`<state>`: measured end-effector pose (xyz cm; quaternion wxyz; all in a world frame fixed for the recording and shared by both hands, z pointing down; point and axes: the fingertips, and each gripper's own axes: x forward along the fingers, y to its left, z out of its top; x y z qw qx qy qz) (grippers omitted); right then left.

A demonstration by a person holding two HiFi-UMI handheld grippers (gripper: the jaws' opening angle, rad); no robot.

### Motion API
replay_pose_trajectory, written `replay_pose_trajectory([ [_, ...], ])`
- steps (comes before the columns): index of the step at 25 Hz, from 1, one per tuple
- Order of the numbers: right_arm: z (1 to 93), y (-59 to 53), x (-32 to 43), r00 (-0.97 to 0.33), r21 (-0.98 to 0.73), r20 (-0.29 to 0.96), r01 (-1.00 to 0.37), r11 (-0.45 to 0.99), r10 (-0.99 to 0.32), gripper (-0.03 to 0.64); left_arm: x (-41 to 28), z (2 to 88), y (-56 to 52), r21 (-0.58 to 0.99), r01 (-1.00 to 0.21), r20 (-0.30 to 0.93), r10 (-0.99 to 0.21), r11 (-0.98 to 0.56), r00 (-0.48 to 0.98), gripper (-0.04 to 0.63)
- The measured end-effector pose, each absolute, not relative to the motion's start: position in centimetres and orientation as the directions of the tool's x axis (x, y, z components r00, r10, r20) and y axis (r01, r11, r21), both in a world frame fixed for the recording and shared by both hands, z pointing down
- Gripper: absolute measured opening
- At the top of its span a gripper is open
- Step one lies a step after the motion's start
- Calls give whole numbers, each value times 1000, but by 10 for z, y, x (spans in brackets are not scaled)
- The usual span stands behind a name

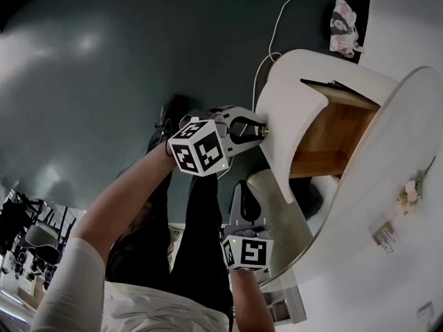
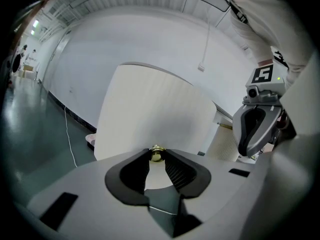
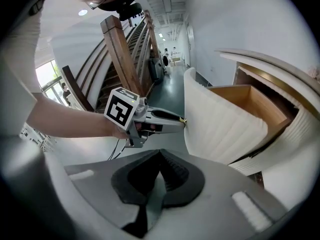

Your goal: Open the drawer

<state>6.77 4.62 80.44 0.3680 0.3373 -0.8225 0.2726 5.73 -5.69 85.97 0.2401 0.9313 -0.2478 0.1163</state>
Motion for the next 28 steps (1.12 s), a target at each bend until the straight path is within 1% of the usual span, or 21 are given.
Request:
replay_pose_trajectory([
  [16,789,66,39,-564,-250,763,-709,659,-317,11,9,864,-20,390,-555,414,-398,-735,819,100],
  [20,786,68,34,-569,-255,760,-706,661,-315,11,8,865,-20,377,-555,432,-389,-741,814,101],
  [24,775,65,29,-573,-258,755,-706,660,-318,11,7,863,-19,361,-585,474,-397,-726,786,103],
  [26,768,61,27,-577,-259,750,-706,659,-323,11,4,857,-16,365,-601,485,-406,-712,775,137],
  [28,760,58,27,-579,-262,743,-712,651,-335,11,-2,849,-14,385,-615,476,-423,-688,771,130],
])
